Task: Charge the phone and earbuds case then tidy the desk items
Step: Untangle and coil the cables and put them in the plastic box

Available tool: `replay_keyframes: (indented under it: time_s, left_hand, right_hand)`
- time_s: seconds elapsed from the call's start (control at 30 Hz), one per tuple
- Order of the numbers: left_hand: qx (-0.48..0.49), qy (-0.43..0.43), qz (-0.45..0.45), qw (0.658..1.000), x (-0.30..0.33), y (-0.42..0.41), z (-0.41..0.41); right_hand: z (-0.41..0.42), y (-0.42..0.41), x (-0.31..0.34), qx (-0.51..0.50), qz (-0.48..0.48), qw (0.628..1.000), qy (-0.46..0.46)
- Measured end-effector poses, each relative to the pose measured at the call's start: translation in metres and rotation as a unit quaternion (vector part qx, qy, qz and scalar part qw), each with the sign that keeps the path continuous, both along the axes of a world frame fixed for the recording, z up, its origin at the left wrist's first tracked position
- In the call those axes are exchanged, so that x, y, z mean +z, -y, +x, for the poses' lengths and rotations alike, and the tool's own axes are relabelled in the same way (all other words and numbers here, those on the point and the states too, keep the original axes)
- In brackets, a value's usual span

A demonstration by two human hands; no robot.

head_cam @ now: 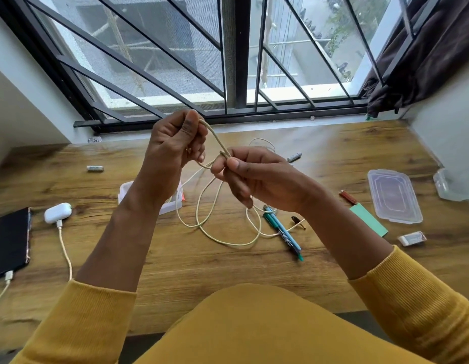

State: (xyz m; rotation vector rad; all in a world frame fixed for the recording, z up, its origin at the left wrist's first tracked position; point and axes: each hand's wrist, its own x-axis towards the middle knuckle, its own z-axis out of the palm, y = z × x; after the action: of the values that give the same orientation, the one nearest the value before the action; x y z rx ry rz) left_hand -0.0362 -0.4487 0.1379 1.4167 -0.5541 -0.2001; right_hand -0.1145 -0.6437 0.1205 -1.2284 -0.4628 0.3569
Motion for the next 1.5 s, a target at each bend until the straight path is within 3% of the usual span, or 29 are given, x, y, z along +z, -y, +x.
replay_keyframes:
  time_s: [0.2,0.37,0.53,0.6,0.67,0.77,0.9,1.07,1.27,1.5]
  left_hand:
    - [0.054,0.021,0.098,0.993,-0.030,0.017,-0.005]
    - [0.011,0.047,0.181,0.982,-0.064,0.034,-0.024]
    - [-0.095,0.056,0.233,0.966,-0.078,0.038,-0.038]
    - [-0.132,0.045,0.214,0.967,-0.074,0.036,-0.039]
    - [-0.153,0.030,0.177,0.972,-0.064,0.034,-0.039]
    - [-0.125,0.025,0.129,0.983,-0.042,0.029,-0.038]
    - [-0.112,-0.001,0.090,0.990,-0.020,0.018,-0.027]
    - [-0.116,0.011,0.087,0.989,-0.009,0.015,-0.023]
    - [-0.091,0.038,0.051,0.994,0.001,0.018,-0.019]
    - [-0.080,0.140,0.114,0.980,0.018,0.017,0.000]
  right_hand:
    - [0.002,0.006,0.019,-0.066,0.100,0.992,0.034]
    - [0.016,0.017,0.031,-0.143,0.194,0.968,0.064]
    - [0.024,0.027,0.034,-0.210,0.203,0.955,0.055]
    - [0.026,0.028,0.032,-0.249,0.152,0.954,0.063]
    - [0.026,0.027,0.028,-0.308,0.031,0.946,0.094]
    - [0.024,0.024,0.016,-0.385,-0.214,0.885,0.151]
    - [0.019,0.017,0.002,-0.367,-0.373,0.832,0.183]
    - [0.010,0.011,0.008,-0.306,-0.382,0.851,0.189]
    - [0.015,0.015,0.014,-0.191,-0.222,0.948,0.125]
    - [0.011,0.021,0.021,-0.054,-0.139,0.988,0.048]
